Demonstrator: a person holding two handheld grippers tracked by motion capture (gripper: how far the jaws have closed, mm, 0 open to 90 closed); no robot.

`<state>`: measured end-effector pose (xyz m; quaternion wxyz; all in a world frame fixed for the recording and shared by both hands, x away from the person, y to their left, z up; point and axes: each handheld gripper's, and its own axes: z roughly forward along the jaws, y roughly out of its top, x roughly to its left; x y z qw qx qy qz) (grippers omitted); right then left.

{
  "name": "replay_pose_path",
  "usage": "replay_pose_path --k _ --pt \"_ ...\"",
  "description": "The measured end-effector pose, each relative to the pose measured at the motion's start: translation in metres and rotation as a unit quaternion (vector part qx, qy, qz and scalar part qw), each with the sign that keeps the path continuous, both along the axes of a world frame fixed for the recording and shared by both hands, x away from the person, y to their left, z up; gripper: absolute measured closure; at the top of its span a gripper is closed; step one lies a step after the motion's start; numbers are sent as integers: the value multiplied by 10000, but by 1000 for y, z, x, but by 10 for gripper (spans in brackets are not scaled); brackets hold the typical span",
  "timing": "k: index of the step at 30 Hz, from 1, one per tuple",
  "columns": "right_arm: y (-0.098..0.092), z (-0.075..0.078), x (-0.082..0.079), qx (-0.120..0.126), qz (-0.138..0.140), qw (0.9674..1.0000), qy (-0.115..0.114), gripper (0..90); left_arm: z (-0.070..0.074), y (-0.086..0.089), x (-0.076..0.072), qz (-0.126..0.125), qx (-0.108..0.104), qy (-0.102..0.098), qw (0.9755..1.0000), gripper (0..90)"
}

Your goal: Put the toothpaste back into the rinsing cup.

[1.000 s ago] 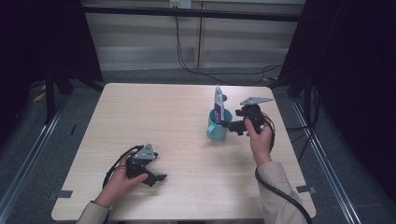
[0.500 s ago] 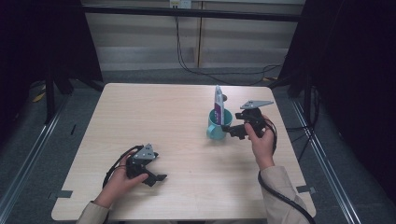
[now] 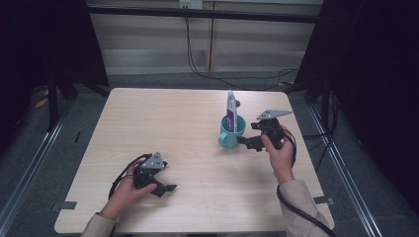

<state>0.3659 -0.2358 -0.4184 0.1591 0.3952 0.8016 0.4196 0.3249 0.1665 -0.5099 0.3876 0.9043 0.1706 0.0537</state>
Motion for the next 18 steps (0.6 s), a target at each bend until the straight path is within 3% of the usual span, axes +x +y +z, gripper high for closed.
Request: replay_pose_path --k 11,18 --pt "-4 -7 -9 -111 53 9999 62 143 0 0 0 -1 -1 -4 10000 74" --pt "-7 -15 -16 -39 24 9999 91 143 0 0 0 1 -6 -6 10000 74"
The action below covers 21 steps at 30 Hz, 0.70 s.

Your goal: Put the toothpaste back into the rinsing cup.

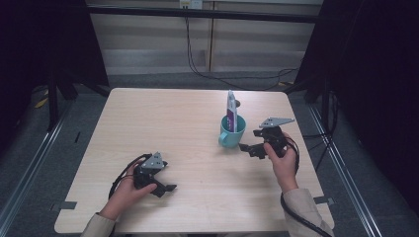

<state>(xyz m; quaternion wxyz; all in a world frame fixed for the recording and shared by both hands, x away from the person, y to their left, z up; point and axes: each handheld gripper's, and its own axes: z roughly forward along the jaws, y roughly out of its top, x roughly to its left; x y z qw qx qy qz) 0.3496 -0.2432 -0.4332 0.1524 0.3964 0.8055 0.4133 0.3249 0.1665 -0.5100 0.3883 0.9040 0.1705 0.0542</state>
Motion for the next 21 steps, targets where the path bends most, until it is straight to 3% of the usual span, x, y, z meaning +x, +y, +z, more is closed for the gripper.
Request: replay_pose_path --k 21 --pt "0 -26 -16 -212 173 9995 157 144 0 0 0 0 0 1 10000 74"
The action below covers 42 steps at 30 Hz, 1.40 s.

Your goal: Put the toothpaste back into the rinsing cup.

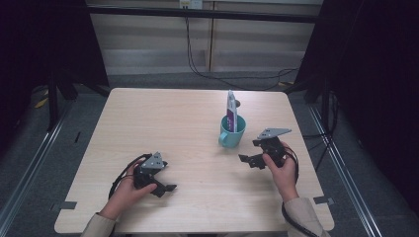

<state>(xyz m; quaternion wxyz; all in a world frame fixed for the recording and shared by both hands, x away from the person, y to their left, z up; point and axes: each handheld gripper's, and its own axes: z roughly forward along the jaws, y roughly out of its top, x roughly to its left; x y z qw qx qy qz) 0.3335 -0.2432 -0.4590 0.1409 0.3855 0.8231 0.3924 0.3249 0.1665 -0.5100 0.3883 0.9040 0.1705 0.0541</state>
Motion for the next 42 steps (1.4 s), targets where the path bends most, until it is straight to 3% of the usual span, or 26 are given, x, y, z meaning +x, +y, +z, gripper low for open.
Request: replay_pose_path --k 24,42 --pt "-2 -27 -20 -83 140 9997 171 144 0 0 0 -1 0 3 10000 74" --pt "1 -44 -31 -442 214 9985 243 144 0 0 0 1 6 3 10000 74"
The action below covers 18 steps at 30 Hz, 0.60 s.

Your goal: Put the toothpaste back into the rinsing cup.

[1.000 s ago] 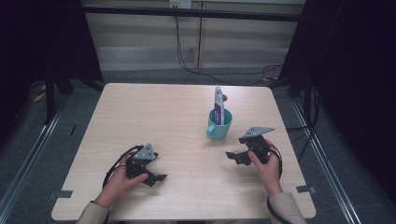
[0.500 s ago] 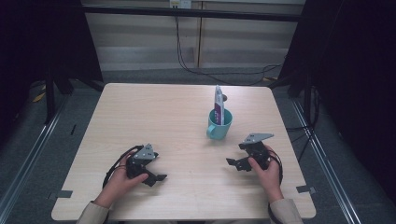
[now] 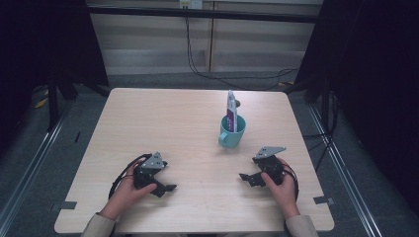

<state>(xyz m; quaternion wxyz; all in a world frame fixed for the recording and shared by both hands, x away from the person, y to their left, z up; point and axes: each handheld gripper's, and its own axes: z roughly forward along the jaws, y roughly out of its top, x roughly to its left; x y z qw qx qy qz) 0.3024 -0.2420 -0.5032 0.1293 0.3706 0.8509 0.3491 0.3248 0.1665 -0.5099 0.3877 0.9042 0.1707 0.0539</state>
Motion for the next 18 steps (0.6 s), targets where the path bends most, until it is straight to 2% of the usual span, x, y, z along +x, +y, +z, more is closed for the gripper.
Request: replay_pose_path --k 8,18 --pt "2 -4 -3 -66 48 10000 -40 140 0 0 0 5 -3 -2 10000 74" --pt "3 -8 -7 73 -83 9998 -175 124 0 0 0 8 -3 -5 10000 74"
